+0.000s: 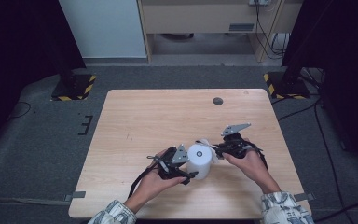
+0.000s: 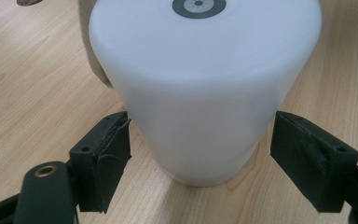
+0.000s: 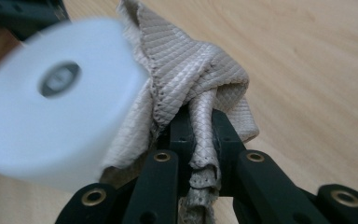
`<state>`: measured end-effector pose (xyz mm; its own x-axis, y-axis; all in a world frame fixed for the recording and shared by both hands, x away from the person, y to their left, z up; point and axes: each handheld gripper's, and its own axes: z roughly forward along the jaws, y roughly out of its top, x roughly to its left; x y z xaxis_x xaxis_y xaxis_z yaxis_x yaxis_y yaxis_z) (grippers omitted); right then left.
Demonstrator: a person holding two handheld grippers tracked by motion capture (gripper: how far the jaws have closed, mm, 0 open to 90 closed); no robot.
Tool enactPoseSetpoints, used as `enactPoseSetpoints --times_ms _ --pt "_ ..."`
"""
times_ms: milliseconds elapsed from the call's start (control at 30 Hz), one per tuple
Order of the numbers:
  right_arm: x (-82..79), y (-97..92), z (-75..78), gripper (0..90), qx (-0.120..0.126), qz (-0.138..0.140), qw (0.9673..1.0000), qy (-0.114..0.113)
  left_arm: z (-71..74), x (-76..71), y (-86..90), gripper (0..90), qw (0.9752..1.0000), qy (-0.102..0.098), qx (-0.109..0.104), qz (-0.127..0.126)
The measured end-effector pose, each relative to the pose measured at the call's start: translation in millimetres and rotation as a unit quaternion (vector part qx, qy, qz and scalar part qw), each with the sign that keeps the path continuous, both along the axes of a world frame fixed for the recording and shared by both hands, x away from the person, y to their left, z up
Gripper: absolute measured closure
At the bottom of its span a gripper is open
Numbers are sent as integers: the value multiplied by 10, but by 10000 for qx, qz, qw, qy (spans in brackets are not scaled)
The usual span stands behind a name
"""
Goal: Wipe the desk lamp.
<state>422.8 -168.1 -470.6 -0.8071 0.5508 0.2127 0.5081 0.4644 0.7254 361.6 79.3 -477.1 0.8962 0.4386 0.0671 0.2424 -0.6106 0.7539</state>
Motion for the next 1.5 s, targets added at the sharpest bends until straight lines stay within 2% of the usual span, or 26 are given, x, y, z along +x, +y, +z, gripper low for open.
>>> enactPoseSetpoints --times_ms 167,367,500,567,733,833,967,1033,1133,1267,1500 --pt "24 65 -162 825 -346 1 9993 148 4 5 13 198 10000 6 26 0" --pt "30 89 -189 825 -352 -38 9992 159 5 9 22 198 10000 8 28 18" --pt "-17 71 -150 825 -398 -24 9991 127 2 8 19 197 10000 7 44 15" --pt "-49 31 -96 824 -304 -25 9995 102 0 13 20 197 10000 23 56 7" --pt "-97 -75 108 825 227 -46 9997 -76 -3 11 23 204 10000 21 66 4" --pt "-103 -55 77 825 81 -33 9999 -96 -3 13 24 206 10000 24 65 -1" --pt "-85 17 -81 824 -315 -22 9995 63 -2 14 31 206 10000 30 56 -8" --pt "-71 43 -143 824 -444 -6 9990 72 3 14 40 206 10000 36 82 -13" --pt "-84 61 -103 825 -382 -6 9993 31 10 8 74 204 9999 53 102 -1" --pt "-128 60 29 823 -15 62 9999 -116 28 8 161 207 9999 87 58 3" --pt "-112 122 -67 819 -231 79 9997 -20 65 15 232 214 9997 114 -193 -49"
